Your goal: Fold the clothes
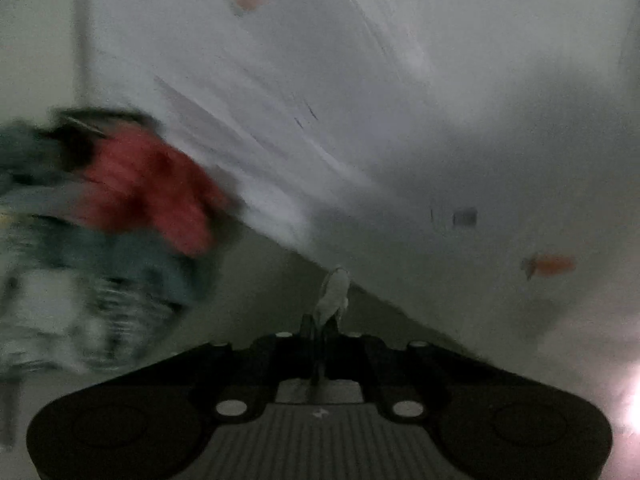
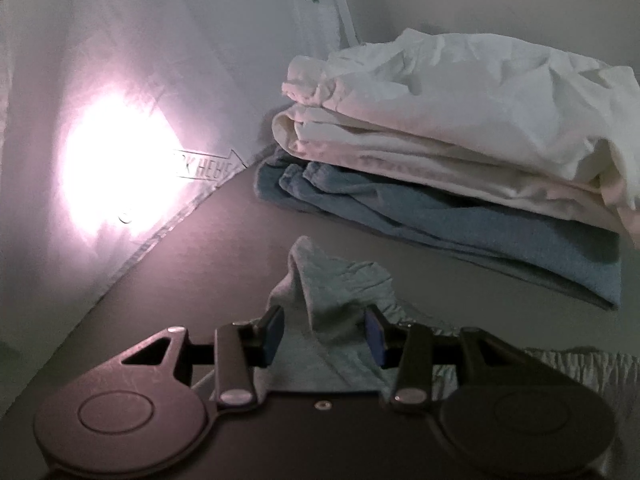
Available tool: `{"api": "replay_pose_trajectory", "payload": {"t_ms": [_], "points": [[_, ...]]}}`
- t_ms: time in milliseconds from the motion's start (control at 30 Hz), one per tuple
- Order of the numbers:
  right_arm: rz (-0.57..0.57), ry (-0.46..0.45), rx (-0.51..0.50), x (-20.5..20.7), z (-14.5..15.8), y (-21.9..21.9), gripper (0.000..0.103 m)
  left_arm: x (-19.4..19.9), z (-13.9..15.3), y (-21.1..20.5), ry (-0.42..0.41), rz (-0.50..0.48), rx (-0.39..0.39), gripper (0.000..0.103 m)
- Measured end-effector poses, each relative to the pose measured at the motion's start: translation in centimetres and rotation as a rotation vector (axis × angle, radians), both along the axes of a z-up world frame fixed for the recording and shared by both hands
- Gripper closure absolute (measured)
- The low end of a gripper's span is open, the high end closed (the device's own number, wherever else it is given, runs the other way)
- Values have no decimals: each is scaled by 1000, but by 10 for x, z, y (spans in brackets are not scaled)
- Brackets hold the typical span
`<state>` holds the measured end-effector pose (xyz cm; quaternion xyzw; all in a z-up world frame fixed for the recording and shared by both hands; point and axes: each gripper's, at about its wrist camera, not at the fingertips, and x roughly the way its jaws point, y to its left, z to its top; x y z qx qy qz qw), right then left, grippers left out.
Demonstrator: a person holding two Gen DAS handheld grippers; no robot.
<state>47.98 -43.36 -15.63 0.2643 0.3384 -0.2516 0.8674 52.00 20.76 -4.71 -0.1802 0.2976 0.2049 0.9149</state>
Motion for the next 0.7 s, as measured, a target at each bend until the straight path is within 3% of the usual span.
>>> {"api": "replay_pose_trajectory", "payload": {"t_ms": [100, 167, 300, 400, 500, 567, 633, 700], "points": [[7, -21, 18, -8, 4, 2, 58, -83, 23, 19, -55, 126, -27, 99], [17, -31, 26, -14, 5, 5, 58, -133, 17, 33, -46, 210, -67, 99], [41, -32, 30, -24, 5, 11, 58, -227, -31, 56, 98, 358, -173, 95], [56, -31, 37, -32, 5, 13, 58, -269, -64, 61, 220, 440, -182, 92], [74, -29, 28, -38, 7, 14, 57, -292, -77, 65, 278, 477, -154, 79], [79, -29, 20, -43, 8, 14, 56, -288, -70, 68, 247, 447, -130, 74], [75, -29, 18, -47, 9, 13, 56, -283, -63, 70, 218, 414, -105, 62], [64, -29, 26, -48, 8, 11, 56, -257, -55, 62, 214, 307, -47, 53]]}}
